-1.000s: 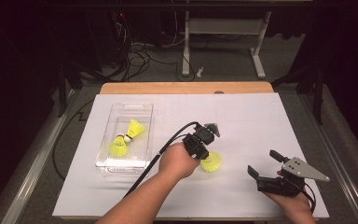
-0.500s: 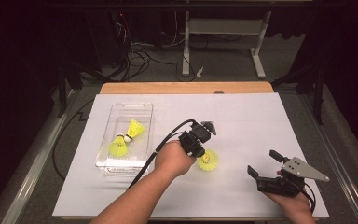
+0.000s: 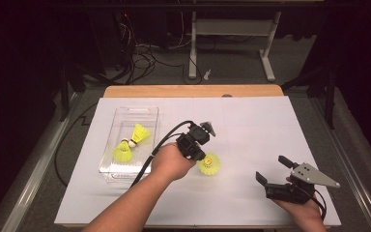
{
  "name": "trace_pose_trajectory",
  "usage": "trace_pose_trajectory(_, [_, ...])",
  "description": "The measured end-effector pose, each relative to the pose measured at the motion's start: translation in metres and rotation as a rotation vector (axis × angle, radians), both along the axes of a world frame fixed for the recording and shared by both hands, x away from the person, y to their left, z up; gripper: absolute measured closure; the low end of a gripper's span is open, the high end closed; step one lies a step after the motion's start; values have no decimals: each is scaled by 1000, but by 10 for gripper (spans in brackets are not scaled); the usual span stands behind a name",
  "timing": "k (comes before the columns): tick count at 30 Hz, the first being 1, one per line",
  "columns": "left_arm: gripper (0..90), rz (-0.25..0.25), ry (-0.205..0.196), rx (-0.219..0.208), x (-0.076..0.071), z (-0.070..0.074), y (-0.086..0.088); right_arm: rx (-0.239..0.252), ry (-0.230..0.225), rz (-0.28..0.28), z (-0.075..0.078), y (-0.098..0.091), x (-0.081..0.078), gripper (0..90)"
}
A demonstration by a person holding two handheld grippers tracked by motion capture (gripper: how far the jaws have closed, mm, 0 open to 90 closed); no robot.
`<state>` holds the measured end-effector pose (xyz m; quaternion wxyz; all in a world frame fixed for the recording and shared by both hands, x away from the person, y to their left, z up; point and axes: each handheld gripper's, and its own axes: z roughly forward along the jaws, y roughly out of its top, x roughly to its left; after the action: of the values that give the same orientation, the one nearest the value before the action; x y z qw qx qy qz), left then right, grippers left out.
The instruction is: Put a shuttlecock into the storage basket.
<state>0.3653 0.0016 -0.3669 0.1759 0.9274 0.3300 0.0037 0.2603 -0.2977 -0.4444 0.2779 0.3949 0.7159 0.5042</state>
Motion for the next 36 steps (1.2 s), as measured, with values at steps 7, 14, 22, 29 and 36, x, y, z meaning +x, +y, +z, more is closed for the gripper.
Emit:
trace_pose_trajectory(7, [900,8,20,-23,0,-1,9,4,0,2,0,0,0,27])
trace_pose_trajectory(14, [900,4,25,-44,0,2,19,7,5,1,-1,0,0,27])
trace_pose_trajectory(22, [900,24,33,-73,3,7,33,3,6,1,-1,1,0,27])
trace_pose_trajectory(29, [900,31,37,-77,3,7,40,-4,9,3,-2,2,1,27])
trace_pose_trajectory(36, [900,27,34,-84,2,9,43,-2,4,4,-1,2,1,27])
